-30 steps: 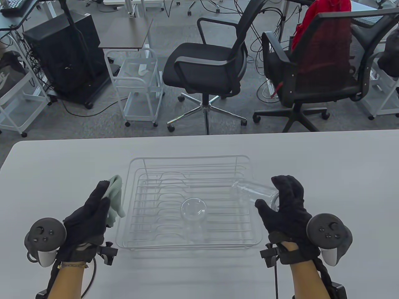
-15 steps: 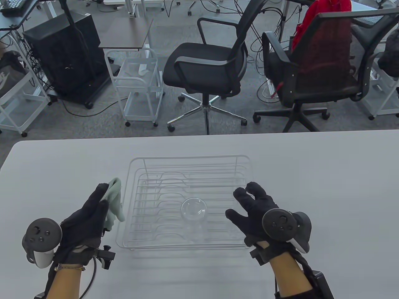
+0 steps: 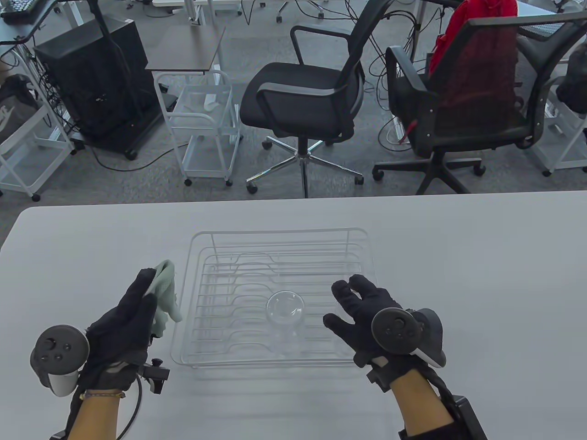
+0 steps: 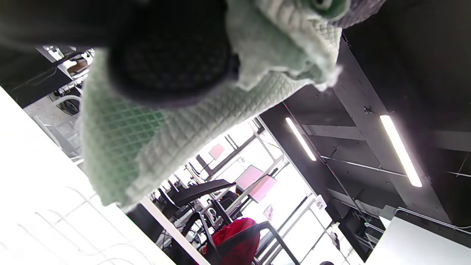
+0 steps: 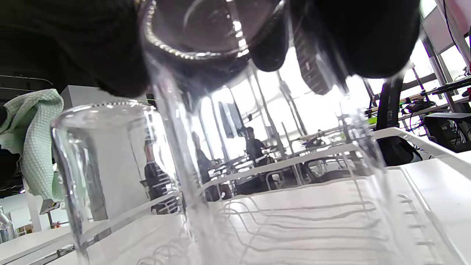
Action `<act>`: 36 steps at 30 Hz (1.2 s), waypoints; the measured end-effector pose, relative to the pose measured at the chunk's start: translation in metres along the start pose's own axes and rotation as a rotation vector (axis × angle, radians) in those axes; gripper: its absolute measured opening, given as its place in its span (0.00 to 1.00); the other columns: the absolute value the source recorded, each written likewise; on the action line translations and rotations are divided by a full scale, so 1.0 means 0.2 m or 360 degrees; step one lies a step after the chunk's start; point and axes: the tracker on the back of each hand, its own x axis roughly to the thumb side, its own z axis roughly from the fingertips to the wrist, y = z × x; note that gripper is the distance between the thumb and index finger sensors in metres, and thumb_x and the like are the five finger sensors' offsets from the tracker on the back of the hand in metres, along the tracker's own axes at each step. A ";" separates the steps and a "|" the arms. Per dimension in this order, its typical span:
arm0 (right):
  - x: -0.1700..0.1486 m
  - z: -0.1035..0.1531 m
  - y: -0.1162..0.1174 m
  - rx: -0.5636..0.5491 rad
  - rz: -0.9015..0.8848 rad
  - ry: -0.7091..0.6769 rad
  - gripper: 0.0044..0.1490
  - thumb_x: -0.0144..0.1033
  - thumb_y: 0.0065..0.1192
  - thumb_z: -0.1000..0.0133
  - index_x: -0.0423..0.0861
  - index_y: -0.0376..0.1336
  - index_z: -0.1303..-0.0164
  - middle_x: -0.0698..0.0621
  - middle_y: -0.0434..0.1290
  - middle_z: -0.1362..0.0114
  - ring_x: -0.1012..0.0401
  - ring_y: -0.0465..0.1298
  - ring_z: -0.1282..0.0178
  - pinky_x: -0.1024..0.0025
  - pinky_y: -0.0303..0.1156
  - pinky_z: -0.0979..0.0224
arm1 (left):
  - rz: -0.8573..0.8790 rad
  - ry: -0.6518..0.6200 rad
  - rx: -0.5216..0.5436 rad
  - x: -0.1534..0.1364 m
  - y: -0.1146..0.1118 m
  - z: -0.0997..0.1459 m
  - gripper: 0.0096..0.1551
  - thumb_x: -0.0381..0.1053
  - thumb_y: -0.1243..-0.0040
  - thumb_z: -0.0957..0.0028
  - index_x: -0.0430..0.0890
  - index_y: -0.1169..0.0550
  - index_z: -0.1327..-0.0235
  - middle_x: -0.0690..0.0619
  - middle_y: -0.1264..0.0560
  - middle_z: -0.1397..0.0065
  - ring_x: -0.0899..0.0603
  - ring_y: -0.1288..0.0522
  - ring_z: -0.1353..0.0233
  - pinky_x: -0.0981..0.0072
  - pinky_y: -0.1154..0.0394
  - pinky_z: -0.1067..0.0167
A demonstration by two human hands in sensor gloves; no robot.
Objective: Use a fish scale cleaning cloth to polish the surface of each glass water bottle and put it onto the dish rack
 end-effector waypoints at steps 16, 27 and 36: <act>-0.35 0.19 -0.24 -0.0348 -0.0201 0.0446 0.49 0.72 0.55 0.44 0.56 0.48 0.18 0.40 0.45 0.10 0.37 0.39 0.16 0.30 0.41 0.23 | -0.0477 -0.0006 -0.0177 0.02 -0.09 0.00 0.29 0.63 0.45 0.41 0.64 0.30 0.24 0.48 0.14 0.53 0.38 0.10 0.61 0.53 0.13 0.70; -0.65 0.25 0.00 0.0298 -0.0255 0.0992 0.47 0.64 0.55 0.39 0.61 0.37 0.18 0.44 0.28 0.11 0.42 0.24 0.19 0.31 0.24 0.28 | -0.0705 0.0700 -0.0246 -0.35 -0.03 0.01 0.31 0.64 0.47 0.41 0.64 0.33 0.22 0.47 0.14 0.53 0.38 0.10 0.61 0.53 0.13 0.71; -0.65 0.24 0.02 0.0342 -0.0263 0.0986 0.48 0.64 0.55 0.38 0.60 0.37 0.18 0.43 0.29 0.11 0.41 0.25 0.19 0.31 0.25 0.28 | -0.0887 0.1407 -0.1323 -0.65 -0.22 0.07 0.34 0.68 0.53 0.37 0.72 0.45 0.18 0.41 0.29 0.27 0.31 0.21 0.37 0.45 0.20 0.45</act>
